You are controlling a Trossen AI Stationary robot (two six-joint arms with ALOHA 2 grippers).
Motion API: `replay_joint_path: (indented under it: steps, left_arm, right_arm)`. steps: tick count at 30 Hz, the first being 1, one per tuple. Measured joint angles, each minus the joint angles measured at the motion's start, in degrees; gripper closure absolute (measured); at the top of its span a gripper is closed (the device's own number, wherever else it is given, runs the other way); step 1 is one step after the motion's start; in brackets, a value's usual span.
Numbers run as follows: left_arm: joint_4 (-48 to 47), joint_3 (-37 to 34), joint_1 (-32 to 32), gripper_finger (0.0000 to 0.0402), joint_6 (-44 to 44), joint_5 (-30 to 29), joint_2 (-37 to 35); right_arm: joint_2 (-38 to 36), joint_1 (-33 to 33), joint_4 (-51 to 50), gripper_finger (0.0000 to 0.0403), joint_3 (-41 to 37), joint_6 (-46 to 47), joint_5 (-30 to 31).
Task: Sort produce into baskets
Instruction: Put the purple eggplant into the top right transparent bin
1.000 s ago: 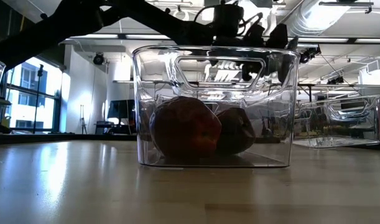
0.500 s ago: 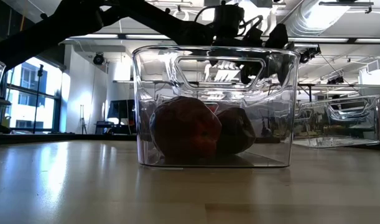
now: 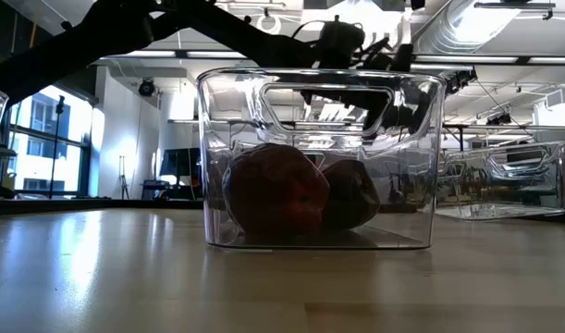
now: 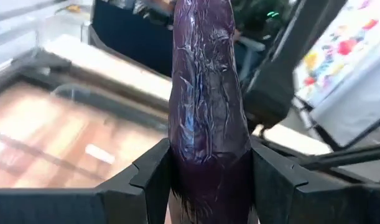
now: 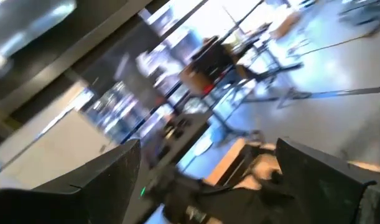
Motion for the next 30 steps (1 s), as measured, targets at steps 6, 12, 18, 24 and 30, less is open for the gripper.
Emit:
replay_joint_path:
  steps: [6, 12, 18, 24, 30]
  left_arm:
    - [-4.8, 0.1, 4.4, 0.0238, 1.6, 1.4, -5.0]
    - [-18.0, 0.1, 11.4, 0.0238, 6.9, 0.5, -9.9]
    - [-25.6, 0.1, 17.2, 0.0238, 10.3, 0.6, -13.9]
    - [-25.5, 0.0, 18.9, 0.0238, 11.0, 1.2, -18.4]
    - [-25.0, 0.0, 17.8, 0.0238, 12.5, 1.2, -22.0]
  right_arm:
    - [-0.8, -2.3, -0.2, 0.0039, 0.0, -0.9, 3.2]
    - [-2.7, -2.6, -11.3, 0.0039, 0.0, 0.8, 3.3]
    - [-3.6, -2.7, -34.5, 0.0039, 0.0, 8.1, 6.7]
    - [-1.5, -4.6, -59.3, 0.0078, 0.0, 20.4, 7.8]
    - [4.3, -10.1, -75.2, 0.0278, 0.0, 20.8, 10.3]
